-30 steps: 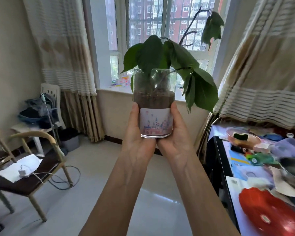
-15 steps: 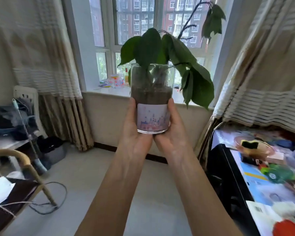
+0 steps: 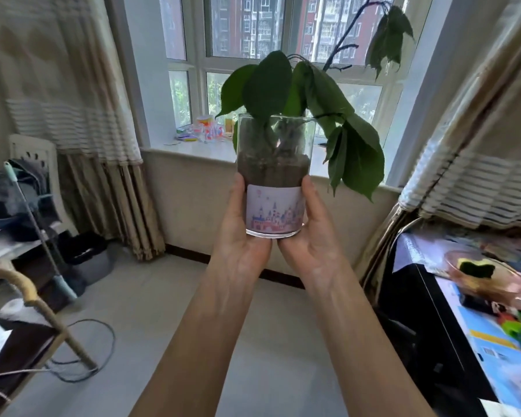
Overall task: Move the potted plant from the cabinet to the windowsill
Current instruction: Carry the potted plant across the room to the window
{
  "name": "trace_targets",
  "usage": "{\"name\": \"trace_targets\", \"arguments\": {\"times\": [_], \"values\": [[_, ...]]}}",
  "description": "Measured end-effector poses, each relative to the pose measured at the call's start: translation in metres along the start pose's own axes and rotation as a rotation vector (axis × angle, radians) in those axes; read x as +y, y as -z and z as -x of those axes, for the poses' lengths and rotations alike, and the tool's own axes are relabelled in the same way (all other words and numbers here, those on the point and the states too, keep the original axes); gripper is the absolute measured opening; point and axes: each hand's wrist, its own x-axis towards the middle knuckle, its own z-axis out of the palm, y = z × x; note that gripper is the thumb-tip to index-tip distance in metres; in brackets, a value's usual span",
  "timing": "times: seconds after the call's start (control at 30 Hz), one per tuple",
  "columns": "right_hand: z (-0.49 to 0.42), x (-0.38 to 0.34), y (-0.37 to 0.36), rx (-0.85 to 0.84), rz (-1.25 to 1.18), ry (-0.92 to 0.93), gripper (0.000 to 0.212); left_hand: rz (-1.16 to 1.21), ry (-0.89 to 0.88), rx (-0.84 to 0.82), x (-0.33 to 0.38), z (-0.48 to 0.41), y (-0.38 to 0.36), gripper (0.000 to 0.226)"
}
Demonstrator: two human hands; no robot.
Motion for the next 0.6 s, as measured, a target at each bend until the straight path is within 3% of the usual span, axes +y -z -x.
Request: {"name": "trace_targets", "arguments": {"times": [0.13, 0.33, 0.47, 0.53, 0.6], "values": [[-0.045, -0.009, 0.014, -0.008, -0.031, -0.012, 0.104, -0.040, 0.011, 0.008, 0.007, -0.044, 0.004, 0.052], [-0.116, -0.030, 0.036, -0.079, -0.039, -0.073, 0.108, -0.039, 0.040, -0.004, 0.011, -0.113, 0.000, 0.039], [-0.160, -0.047, 0.048, -0.063, 0.020, -0.094, 0.085, -0.033, 0.025, 0.014, 0.009, -0.159, -0.005, 0.045], [-0.182, -0.057, 0.054, -0.031, 0.134, -0.075, 0.081, -0.014, 0.001, 0.023, 0.004, -0.184, -0.007, 0.039], [-0.197, -0.064, 0.058, -0.007, 0.096, -0.088, 0.083, 0.010, -0.003, 0.029, 0.002, -0.201, -0.008, 0.035]]}}
